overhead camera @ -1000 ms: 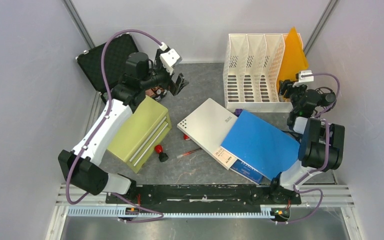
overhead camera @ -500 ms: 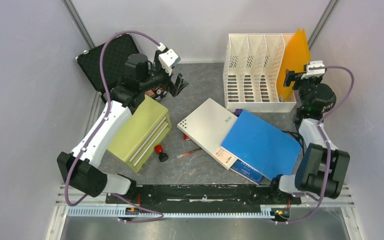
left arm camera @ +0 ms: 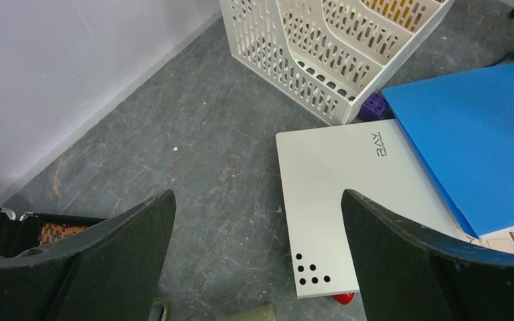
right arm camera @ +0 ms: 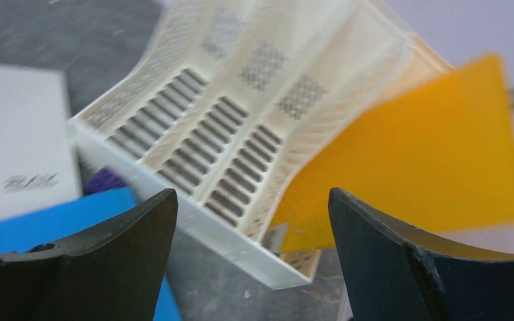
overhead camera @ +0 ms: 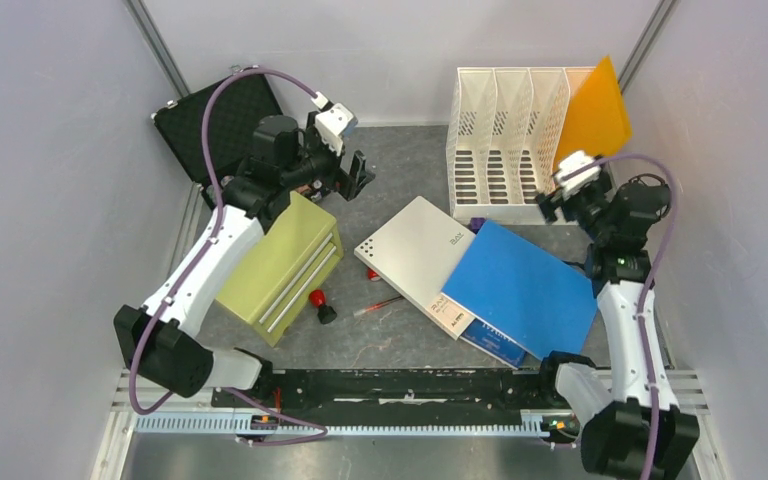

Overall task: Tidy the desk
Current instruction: Place the folder in the storage box, then pick up the folder from the center of the board.

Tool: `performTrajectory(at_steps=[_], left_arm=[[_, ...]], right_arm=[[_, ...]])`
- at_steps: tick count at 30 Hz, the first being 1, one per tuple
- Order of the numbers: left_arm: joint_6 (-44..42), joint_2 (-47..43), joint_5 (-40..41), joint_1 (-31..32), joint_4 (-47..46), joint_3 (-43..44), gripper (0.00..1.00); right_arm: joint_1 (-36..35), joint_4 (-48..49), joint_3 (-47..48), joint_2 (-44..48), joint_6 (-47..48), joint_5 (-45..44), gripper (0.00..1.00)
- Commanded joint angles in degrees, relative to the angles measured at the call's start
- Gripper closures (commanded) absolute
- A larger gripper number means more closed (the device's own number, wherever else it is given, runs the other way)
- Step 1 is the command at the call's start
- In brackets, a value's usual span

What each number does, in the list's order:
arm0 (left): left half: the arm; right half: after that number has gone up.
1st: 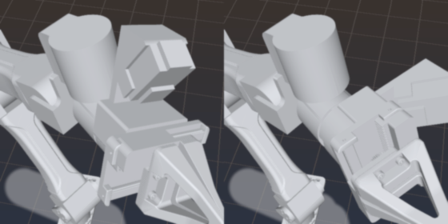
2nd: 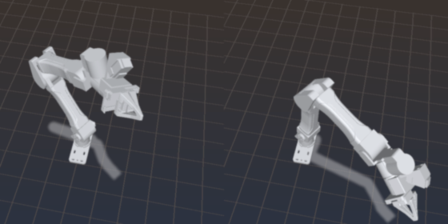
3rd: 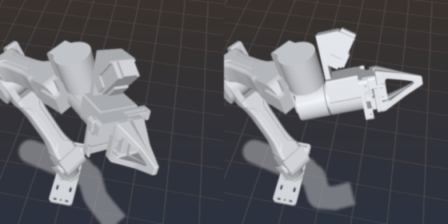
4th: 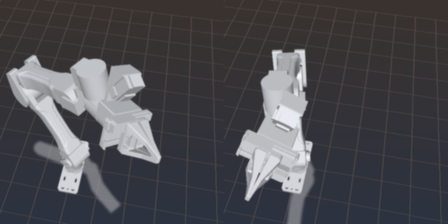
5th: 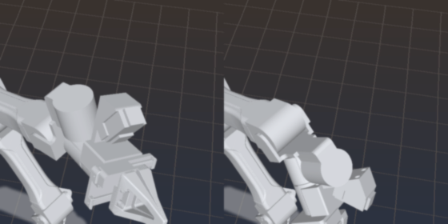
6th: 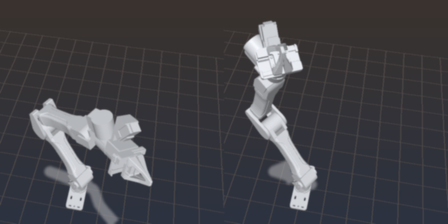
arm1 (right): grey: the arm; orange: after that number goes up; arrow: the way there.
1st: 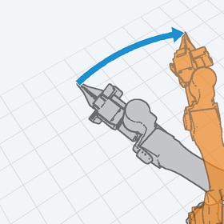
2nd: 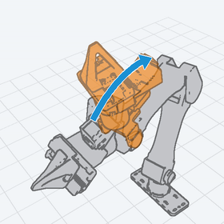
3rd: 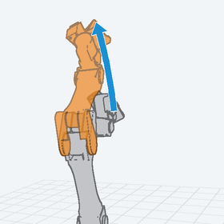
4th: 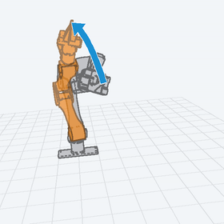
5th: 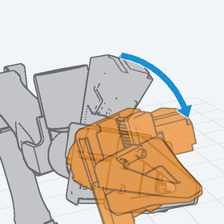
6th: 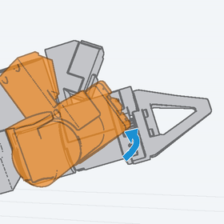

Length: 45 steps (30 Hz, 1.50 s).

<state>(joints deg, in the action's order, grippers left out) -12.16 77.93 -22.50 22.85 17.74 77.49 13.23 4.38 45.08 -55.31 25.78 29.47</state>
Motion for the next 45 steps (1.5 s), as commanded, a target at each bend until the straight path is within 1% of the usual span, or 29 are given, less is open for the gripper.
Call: performTrajectory(at_steps=[1, 3, 6, 7, 12, 18, 23, 25, 27, 30, 37, 40, 45], left_arm=[[0.66, -1.00, 1.46, -0.15, 0.52, -0.81, 0.00], [-0.41, -0.22, 2.18, -0.11, 0.80, -1.19, 0.00], [-1.44, 1.08, 3.59, -0.09, 1.70, -1.09, 0.00], [-1.79, 1.60, 4.09, -0.17, 2.13, -0.97, 0.00], [-3.90, 3.74, 6.72, -0.15, 4.17, 0.03, 0.00], [-5.23, 6.43, 8.94, -0.10, 5.28, 0.95, 0.00], [-5.06, 8.57, 8.91, -0.14, 5.18, 1.84, 0.00], [-5.10, 9.14, 8.39, -0.17, 4.74, 1.79, 0.00], [-5.29, 9.73, 7.96, -0.15, 4.18, 1.79, 0.00], [-5.28, 10.70, 8.00, -0.14, 3.80, 2.23, 0.00], [-5.47, 11.94, 7.43, -0.17, 4.12, 2.80, 0.00], [-5.42, 12.07, 6.67, -0.14, 4.09, 2.58, 0.00], [-4.95, 12.50, 4.33, -0.13, 4.15, 2.57, 0.00]], right_arm=[[-7.76, -24.77, -0.92, 4.26, 19.79, 6.61, 0.10], [-12.68, -30.39, -2.05, 5.39, 23.38, 4.58, 0.10], [-20.92, -34.43, -4.54, 6.41, 26.28, 0.76, 0.10], [-22.40, -35.38, -5.21, 6.70, 26.97, 0.02, 0.10], [-31.16, -39.36, -7.93, 7.67, 29.62, -2.19, 0.10], [-41.07, -42.78, -8.69, 7.06, 29.90, -2.77, 0.09], [-48.65, -43.74, -10.35, 7.02, 29.15, -9.13, 0.09], [-50.53, -44.04, -11.13, 7.07, 28.76, -11.10, 0.09], [-51.39, -45.05, -11.71, 7.09, 29.24, -11.39, 0.08], [-52.45, -44.67, -13.04, 6.81, 28.84, -14.33, 0.08], [-54.71, -38.90, -17.21, 6.61, 23.96, -26.58, 0.13], [-55.05, -37.30, -17.31, 6.51, 21.45, -31.99, 0.19], [-55.33, -36.07, -16.70, 5.88, 18.30, -38.21, 0.33]])
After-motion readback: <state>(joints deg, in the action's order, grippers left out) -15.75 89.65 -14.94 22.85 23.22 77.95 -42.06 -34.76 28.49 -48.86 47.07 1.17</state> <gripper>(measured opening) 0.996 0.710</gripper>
